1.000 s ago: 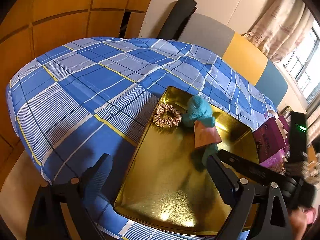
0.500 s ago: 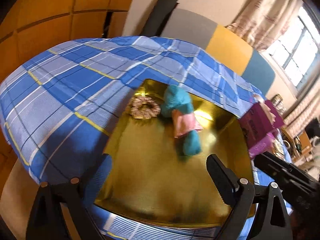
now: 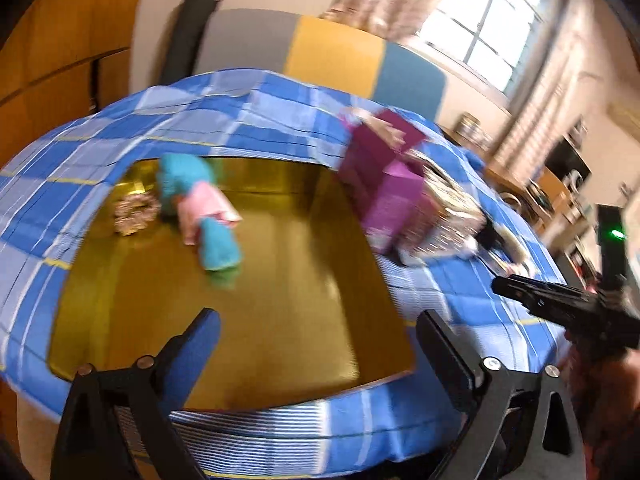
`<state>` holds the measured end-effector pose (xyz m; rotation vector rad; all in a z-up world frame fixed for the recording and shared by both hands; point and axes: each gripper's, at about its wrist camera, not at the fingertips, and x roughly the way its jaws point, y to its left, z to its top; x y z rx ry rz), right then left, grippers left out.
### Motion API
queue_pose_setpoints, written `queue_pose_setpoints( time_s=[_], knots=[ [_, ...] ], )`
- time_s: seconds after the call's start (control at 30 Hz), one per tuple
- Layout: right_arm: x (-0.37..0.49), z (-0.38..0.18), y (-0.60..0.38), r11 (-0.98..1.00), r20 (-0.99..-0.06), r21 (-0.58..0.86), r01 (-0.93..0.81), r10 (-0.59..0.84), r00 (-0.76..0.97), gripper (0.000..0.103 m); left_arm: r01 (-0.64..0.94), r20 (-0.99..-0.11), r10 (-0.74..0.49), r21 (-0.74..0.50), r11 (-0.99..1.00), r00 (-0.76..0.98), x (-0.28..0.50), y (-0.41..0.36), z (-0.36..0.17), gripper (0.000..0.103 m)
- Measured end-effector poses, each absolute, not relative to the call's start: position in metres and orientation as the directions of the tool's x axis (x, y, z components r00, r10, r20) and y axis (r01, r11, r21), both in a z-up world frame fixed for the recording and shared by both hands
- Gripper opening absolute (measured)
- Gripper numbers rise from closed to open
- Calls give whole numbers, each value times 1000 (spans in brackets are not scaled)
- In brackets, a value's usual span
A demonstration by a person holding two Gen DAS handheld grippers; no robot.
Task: Organize soft objects
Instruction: 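Return the right gripper to the pile and grasp the pink fuzzy slipper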
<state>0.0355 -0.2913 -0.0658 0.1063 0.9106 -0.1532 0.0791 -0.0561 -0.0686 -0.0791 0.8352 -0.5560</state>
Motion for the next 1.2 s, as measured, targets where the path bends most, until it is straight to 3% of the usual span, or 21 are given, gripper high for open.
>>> queue_pose_setpoints(
  time_s=[0.27,0.53,0.87,1.0,1.1,1.2],
  knots=[
    [-6,-90,-408,890,-846,77,450,-181,502,40,564,-687,-571,-279,778,449,47,-122,-69,102],
    [-24,-92,-533,702,-856,186,688,-228,465,43,620,-724,-564,-242,747,398,29,-167,-76,102],
    [5,-119,-614,541,-872,377,752,-68,485,54,634,-762,-528,-205,746,375,24,-195,-85,102],
    [17,-133,-620,538,-883,371,757,-47,467,57,653,-772,-519,-184,735,366,22,-211,-86,102],
    [22,-139,-616,580,-887,351,735,-45,459,55,671,-779,-516,-171,721,356,21,-227,-87,102],
    [25,-132,-610,641,-892,289,711,-90,443,44,691,-785,-529,-186,699,323,21,-249,-86,102]
  ],
)
